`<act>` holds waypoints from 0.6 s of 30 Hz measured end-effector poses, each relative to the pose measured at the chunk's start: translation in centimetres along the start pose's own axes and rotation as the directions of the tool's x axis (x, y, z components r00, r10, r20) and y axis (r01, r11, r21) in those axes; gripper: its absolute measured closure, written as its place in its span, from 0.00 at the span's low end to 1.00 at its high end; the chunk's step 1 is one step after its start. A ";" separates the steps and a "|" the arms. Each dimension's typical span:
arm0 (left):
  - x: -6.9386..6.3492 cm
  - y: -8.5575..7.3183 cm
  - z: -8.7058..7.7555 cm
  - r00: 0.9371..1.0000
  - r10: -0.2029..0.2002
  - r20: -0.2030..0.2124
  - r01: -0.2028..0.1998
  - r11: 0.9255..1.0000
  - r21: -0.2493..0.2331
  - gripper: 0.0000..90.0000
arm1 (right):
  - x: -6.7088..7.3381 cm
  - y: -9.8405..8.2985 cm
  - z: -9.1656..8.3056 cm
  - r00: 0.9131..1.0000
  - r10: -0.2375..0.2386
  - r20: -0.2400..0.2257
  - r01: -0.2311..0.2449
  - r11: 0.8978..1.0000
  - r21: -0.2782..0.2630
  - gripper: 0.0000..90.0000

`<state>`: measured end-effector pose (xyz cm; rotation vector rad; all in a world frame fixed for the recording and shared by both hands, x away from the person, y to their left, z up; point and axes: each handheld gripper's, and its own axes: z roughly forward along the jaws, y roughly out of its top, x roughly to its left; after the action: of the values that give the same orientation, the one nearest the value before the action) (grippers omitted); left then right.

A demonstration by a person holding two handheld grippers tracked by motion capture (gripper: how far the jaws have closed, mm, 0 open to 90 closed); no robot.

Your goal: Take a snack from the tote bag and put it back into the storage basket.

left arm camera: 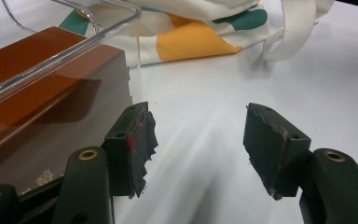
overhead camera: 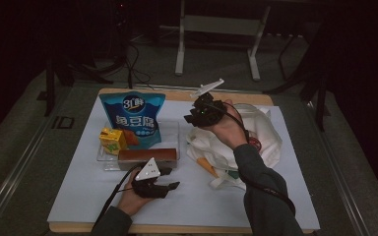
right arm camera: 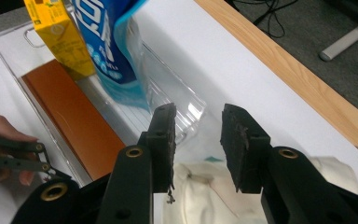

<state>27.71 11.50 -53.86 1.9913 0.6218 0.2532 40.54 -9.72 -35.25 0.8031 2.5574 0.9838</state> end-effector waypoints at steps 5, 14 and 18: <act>0.0 0.0 0.0 1.000 0.001 0.001 -0.001 1.000 0.001 0.46 | -0.3 -1.2 -0.6 1.000 0.012 0.000 -0.012 1.000 -0.001 0.72; 0.0 0.0 0.0 1.000 0.001 -0.001 -0.001 1.000 0.000 0.46 | -1.6 -3.8 -1.1 0.999 0.041 0.019 -0.042 0.999 0.027 0.72; 0.0 0.0 0.0 1.000 0.002 -0.002 -0.002 1.000 0.000 0.46 | -2.0 -5.0 -1.2 0.998 0.057 0.024 -0.058 0.998 0.031 0.72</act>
<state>27.69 11.47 -53.87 1.9918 0.6209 0.2565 39.62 -14.55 -37.63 0.8966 2.5489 0.9472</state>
